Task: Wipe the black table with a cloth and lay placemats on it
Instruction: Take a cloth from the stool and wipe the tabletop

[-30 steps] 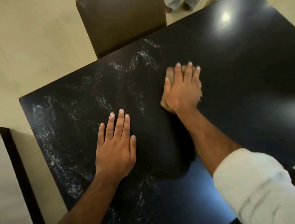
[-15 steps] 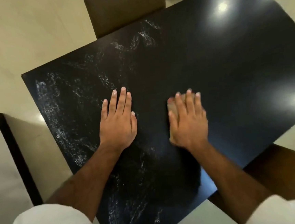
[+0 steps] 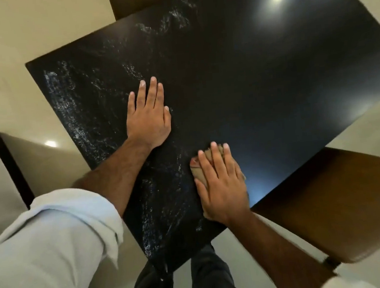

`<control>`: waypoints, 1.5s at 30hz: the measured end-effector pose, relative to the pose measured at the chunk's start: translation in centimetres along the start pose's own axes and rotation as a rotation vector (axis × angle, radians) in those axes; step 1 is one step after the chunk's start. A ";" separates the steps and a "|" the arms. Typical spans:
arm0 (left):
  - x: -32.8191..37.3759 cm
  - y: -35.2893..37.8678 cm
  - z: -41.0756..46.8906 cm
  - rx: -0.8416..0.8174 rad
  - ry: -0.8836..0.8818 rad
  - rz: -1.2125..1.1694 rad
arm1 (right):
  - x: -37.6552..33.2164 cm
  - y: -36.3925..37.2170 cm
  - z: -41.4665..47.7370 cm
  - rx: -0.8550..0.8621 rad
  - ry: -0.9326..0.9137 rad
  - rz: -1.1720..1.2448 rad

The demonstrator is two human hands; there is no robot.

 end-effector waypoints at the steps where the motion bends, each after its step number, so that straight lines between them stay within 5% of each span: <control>1: -0.1 -0.2 -0.1 -0.041 -0.001 -0.061 | 1.0 0.2 -0.6 -0.019 0.023 -0.009; 7: -0.7 -2.2 -6.7 -0.023 -0.070 -0.182 | 1.3 -2.4 5.5 0.118 0.208 0.082; 12: 0.2 0.8 -13.7 -0.064 -0.141 -0.076 | -4.9 -1.6 4.9 0.150 -0.018 0.076; 17: 1.2 1.3 -16.5 -0.015 -0.177 -0.045 | -3.5 1.0 -3.1 0.039 -0.132 0.123; 20: 2.0 1.1 -18.2 0.023 -0.219 -0.139 | -1.9 -0.6 -2.7 -0.063 -0.076 0.378; 23: 3.0 0.9 -20.6 0.094 -0.285 -0.206 | 2.1 -5.4 0.3 0.104 0.057 0.664; 26: 6.2 1.0 -22.5 0.158 -0.263 -0.159 | 7.5 -8.5 3.1 0.299 0.142 0.580; 32: 17.5 6.1 -21.7 0.081 0.001 -0.024 | 8.8 -6.1 6.3 0.276 0.036 0.295; 41: 8.5 4.4 -18.3 0.179 -0.155 0.075 | 7.9 -4.4 6.4 0.338 -0.011 0.168; 45: 10.2 3.3 -14.4 0.183 -0.220 0.065 | 8.1 -4.2 6.3 0.350 0.020 0.160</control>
Point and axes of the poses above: each hand's wrist, its own z-axis towards the middle knuckle, its own y-axis out of the palm, x = y × z, the point moved 10 cm from there along z, towards the middle knuckle, and after that the axes turned 6 degrees about y, right-handed, at the moved point
